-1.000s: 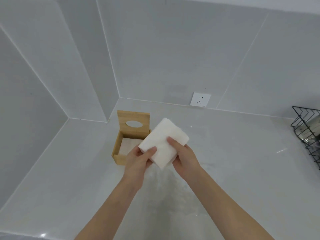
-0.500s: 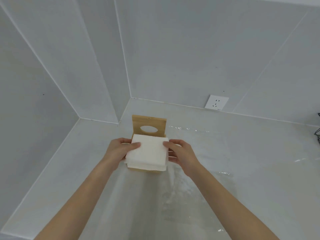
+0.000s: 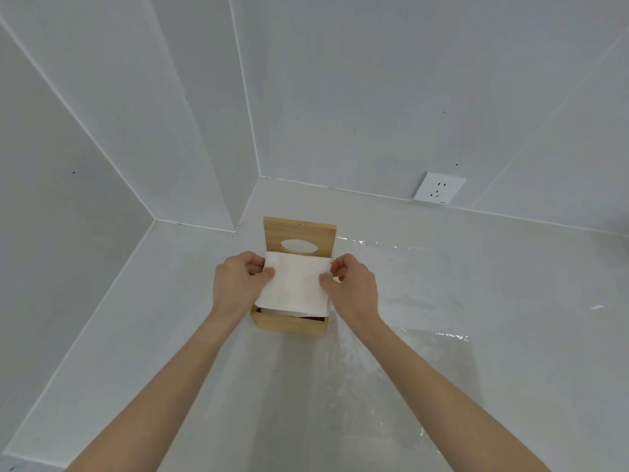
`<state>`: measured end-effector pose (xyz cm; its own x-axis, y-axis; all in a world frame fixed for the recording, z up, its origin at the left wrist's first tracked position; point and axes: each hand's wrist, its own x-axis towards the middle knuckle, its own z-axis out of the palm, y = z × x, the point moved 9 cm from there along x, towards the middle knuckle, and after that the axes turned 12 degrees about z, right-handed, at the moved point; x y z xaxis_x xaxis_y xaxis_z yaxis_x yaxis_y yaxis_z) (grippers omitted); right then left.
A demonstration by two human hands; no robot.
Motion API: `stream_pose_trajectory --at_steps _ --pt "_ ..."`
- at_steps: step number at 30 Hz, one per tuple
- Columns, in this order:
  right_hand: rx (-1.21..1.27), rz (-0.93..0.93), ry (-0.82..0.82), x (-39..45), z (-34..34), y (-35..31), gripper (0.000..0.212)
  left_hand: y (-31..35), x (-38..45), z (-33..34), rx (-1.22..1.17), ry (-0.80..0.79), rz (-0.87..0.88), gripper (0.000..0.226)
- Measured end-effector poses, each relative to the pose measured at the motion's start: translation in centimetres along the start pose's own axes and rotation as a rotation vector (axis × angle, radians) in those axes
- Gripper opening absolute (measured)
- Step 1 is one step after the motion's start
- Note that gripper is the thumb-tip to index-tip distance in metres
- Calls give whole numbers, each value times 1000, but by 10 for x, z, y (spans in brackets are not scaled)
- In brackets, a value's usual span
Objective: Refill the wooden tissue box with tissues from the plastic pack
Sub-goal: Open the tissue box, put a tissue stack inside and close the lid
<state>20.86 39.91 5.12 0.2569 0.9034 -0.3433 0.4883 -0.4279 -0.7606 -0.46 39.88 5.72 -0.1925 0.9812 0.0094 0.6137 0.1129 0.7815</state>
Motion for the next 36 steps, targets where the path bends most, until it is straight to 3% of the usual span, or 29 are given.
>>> stream_pose_trajectory --at_steps 4,7,9,14,16,18,23,28,30,32,34,36 --pt "-369 -136 94 -7 6 -21 16 9 0 1 182 -3 72 13" --pt "-759 -304 354 -19 12 -40 18 16 -2 6 332 -35 119 17" --pt "-885 -329 403 -25 20 -48 27 20 -2 10 428 -61 151 18" --pt "-977 -393 336 -24 34 -54 24 22 1 22 678 -102 234 16" --pt "-1048 -326 120 -16 49 -43 23 20 2 26 743 -103 253 17" --pt "-1081 -305 21 -10 56 -35 17 18 5 32 797 -117 272 19" --pt "-1143 -242 205 -15 49 -30 21 21 10 36 919 -94 398 12" --pt "-1007 -346 376 -18 32 -30 17 22 2 20 646 72 502 19" --pt "-957 -312 342 -15 31 -21 14 20 2 24 638 -28 466 25" --pt "-988 -249 316 -12 29 -10 11 12 4 31 693 -228 370 44" --pt "-1067 -172 200 -7 35 -2 24 2 4 36 782 -423 265 61" --pt "-1159 -162 80 -6 43 4 35 -1 5 40 899 -488 245 65"
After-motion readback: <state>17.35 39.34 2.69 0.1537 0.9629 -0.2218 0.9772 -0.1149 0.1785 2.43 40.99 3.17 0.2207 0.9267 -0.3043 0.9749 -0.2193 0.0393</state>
